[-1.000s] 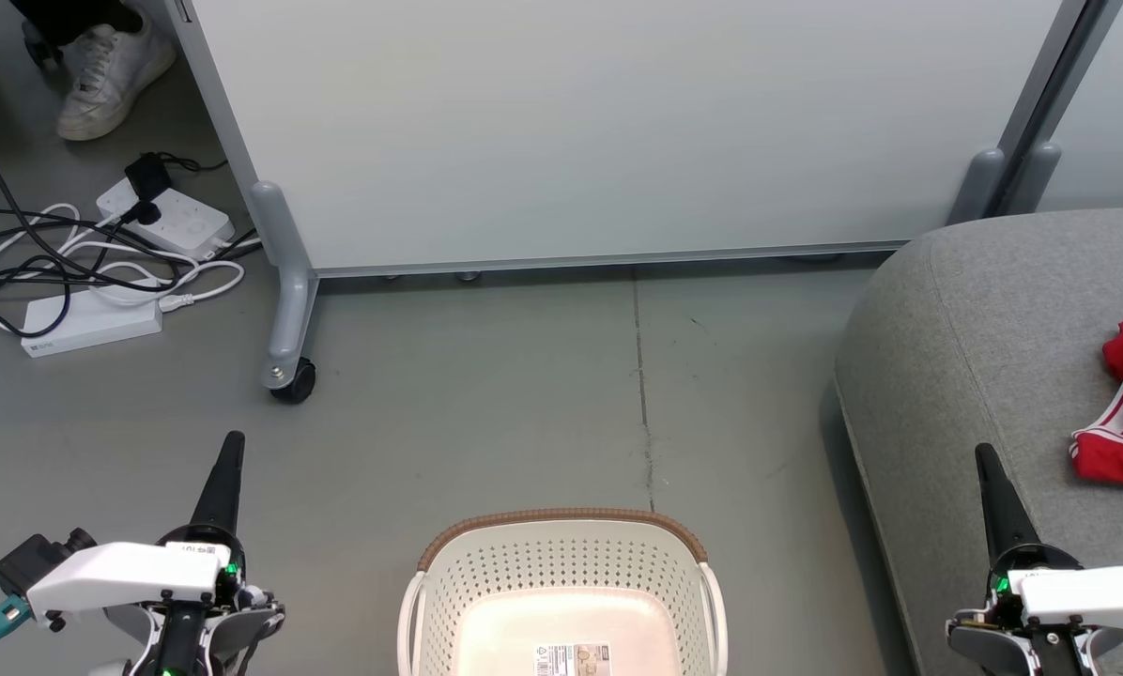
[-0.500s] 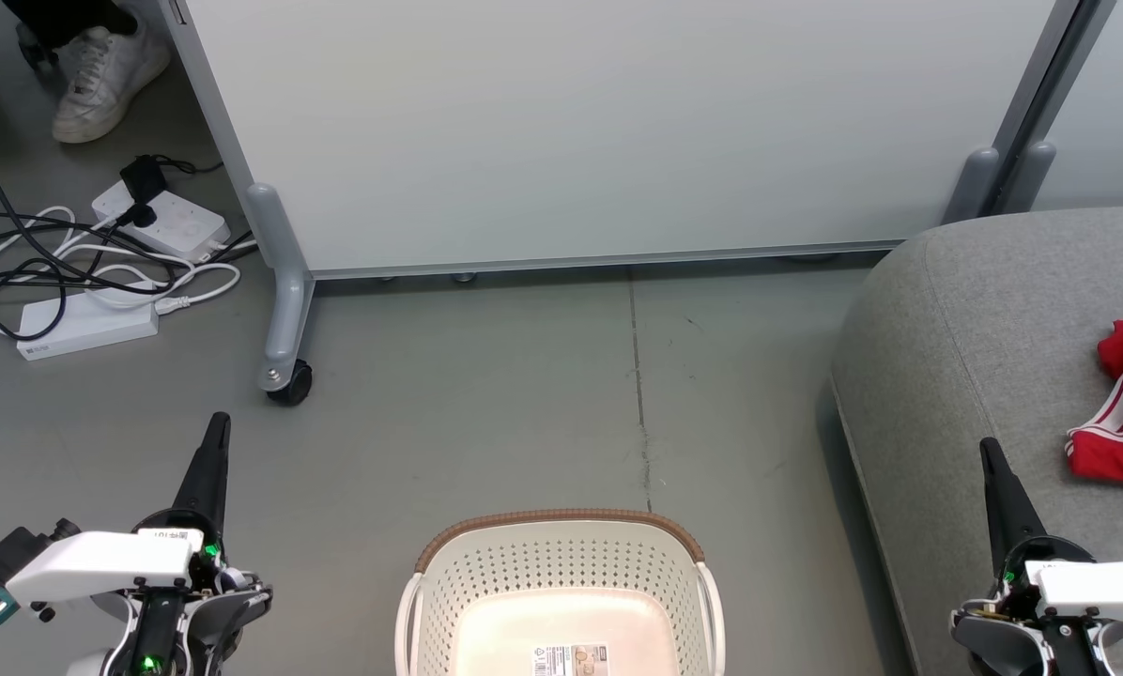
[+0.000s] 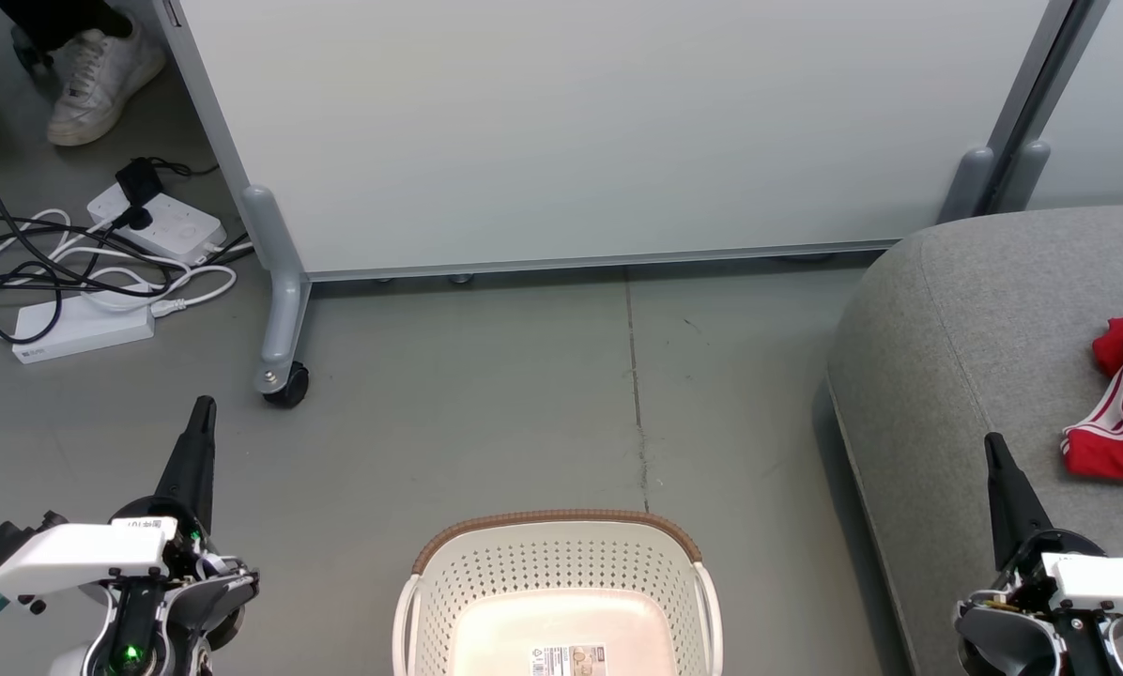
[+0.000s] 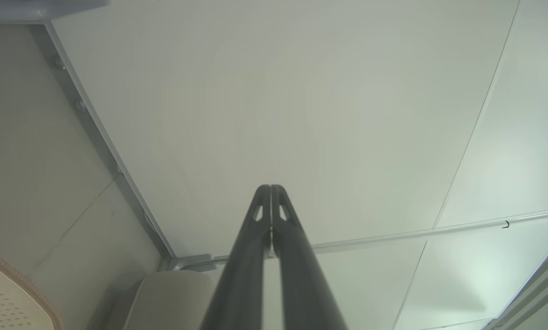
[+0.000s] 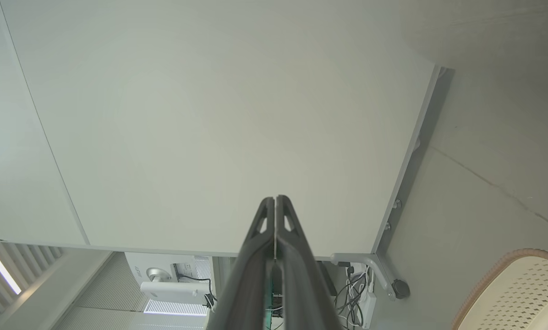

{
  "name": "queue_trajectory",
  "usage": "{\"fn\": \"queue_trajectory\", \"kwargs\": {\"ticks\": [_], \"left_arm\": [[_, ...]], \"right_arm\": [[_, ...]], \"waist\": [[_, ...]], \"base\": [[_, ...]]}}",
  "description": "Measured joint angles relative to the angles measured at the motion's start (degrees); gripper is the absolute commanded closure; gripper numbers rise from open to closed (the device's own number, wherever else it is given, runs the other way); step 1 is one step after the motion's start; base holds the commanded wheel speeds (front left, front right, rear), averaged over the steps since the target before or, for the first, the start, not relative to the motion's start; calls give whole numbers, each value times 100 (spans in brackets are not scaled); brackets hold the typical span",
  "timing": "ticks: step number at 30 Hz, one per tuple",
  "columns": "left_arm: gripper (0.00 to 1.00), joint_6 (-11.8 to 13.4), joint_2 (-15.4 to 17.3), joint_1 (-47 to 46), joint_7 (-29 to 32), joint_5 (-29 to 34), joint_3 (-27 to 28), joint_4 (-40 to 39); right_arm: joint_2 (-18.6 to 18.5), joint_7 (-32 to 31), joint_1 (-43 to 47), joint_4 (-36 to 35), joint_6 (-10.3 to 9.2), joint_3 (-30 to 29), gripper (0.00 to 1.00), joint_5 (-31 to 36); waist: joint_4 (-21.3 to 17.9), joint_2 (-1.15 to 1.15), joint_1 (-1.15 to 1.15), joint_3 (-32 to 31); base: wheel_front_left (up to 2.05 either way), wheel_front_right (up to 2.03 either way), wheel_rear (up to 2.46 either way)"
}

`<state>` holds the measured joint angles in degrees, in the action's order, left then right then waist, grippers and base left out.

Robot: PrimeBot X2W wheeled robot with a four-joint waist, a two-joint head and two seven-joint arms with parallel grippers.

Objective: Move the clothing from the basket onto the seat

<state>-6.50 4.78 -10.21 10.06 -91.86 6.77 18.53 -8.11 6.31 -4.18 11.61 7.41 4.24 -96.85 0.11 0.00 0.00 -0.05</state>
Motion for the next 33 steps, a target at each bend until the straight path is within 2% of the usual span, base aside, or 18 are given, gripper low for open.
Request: {"fn": "queue_trajectory", "kwargs": {"ticks": [7, 33], "left_arm": [[100, -27, 3, -64, 62, -177, 59, 4], [100, -31, -3, -64, 86, -176, 83, 5]], "right_arm": [[-41, -23, -11, -7, 1, 19, 100, -237], [-112, 33, -22, -23, 0, 118, 100, -307]], "waist": [[-12, 0, 0, -2], [-12, 0, 0, -2]], "base": [[0, 0, 0], [0, 0, 0]]}}
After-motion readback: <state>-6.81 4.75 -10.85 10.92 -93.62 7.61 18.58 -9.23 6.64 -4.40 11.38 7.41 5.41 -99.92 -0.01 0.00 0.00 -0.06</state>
